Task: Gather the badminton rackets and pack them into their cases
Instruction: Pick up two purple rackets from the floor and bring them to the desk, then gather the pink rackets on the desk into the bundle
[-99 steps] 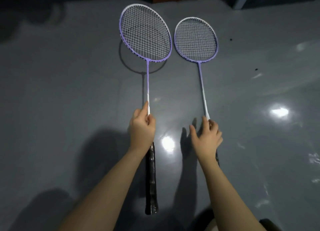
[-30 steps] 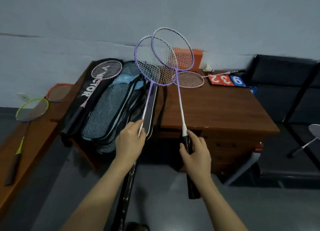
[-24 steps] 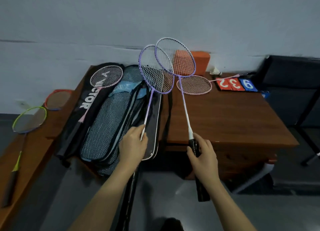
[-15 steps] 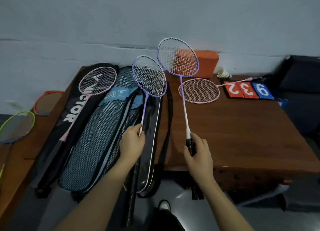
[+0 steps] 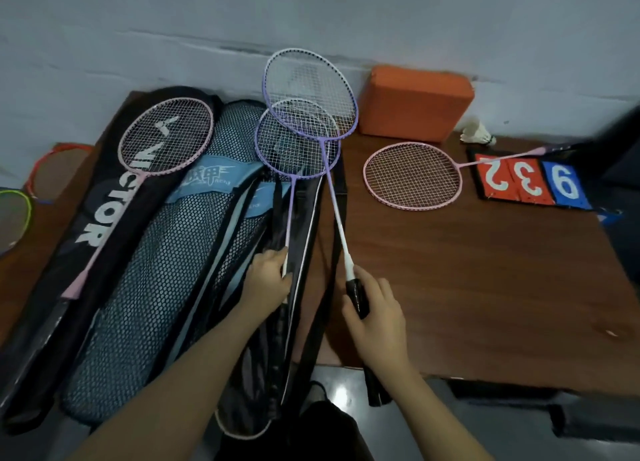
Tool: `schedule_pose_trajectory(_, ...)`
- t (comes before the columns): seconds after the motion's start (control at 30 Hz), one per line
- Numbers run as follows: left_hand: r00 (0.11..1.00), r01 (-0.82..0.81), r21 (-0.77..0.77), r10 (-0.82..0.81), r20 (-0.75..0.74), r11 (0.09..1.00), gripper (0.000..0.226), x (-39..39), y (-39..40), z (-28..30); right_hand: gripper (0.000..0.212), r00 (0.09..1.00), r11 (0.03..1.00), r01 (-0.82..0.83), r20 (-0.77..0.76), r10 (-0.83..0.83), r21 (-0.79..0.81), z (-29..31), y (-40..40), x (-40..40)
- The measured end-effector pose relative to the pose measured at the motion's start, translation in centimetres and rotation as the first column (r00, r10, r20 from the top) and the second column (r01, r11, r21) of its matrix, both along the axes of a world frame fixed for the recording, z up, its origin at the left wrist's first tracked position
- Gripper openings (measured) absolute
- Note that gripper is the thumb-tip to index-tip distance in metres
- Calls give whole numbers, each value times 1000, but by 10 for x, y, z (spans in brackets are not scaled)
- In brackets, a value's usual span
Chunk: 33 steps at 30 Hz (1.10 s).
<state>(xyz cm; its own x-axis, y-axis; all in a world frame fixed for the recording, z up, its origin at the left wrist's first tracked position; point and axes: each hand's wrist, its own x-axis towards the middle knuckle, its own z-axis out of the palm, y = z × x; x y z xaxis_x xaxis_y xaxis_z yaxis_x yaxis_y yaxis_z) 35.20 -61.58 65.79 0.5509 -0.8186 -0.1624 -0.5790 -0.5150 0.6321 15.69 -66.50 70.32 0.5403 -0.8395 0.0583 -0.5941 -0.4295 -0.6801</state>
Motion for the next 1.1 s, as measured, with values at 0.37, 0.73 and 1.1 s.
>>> schedule_pose_trajectory(0.37,964,193,12,-192,185,981,57,-1,47,-7,47,995,1000,-3,-100,4,7,-41,25,46)
schedule_pose_trajectory(0.73,950,188,129,-213,230,974,62,3,50,-3,47,946,997,-52,-318,68,57,-63,12,41)
schedule_pose_trajectory(1.1,956,59,33,-67,287,998,40,109,113,26,35,989,991,-83,-133,68,-106,-29,51,145)
